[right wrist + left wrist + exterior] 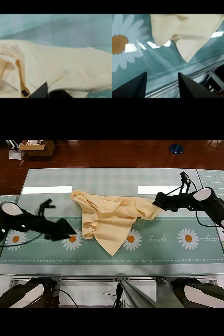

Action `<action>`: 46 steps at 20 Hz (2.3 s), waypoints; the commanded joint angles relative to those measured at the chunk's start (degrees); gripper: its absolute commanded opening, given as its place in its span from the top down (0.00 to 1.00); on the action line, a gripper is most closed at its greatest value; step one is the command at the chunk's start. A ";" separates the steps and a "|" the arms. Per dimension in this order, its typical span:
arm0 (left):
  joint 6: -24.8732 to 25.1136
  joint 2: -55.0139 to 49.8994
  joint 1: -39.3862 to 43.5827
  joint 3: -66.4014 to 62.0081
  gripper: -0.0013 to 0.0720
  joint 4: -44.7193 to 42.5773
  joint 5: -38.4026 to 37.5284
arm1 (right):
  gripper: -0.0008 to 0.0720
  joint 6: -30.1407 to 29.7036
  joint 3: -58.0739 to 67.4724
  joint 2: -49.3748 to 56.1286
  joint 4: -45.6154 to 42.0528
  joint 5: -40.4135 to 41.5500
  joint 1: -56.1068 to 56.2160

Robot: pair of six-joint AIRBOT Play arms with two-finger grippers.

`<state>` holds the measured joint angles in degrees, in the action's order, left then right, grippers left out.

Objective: Fold the shirts.

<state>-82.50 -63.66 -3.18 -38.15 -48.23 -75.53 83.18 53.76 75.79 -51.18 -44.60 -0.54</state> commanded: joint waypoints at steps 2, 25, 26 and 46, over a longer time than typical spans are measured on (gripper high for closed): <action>-1.03 0.98 11.10 9.68 0.13 8.02 12.63 | 0.95 -0.55 -0.02 -0.07 -4.48 -3.30 0.00; -2.69 -13.70 22.01 8.55 0.92 24.57 43.47 | 0.95 -0.87 -0.02 -0.07 -5.77 -2.62 0.00; -1.53 -13.66 21.55 8.55 0.95 24.52 43.56 | 0.95 -0.90 -0.02 -0.07 -5.77 -2.64 0.00; 11.56 36.02 -10.64 -27.78 0.95 24.48 35.34 | 0.95 -0.09 13.38 -36.50 -13.18 9.46 0.00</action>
<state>-71.07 -32.62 -7.44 -60.66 -23.55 -40.56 82.35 63.20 44.64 -60.64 -38.00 -0.49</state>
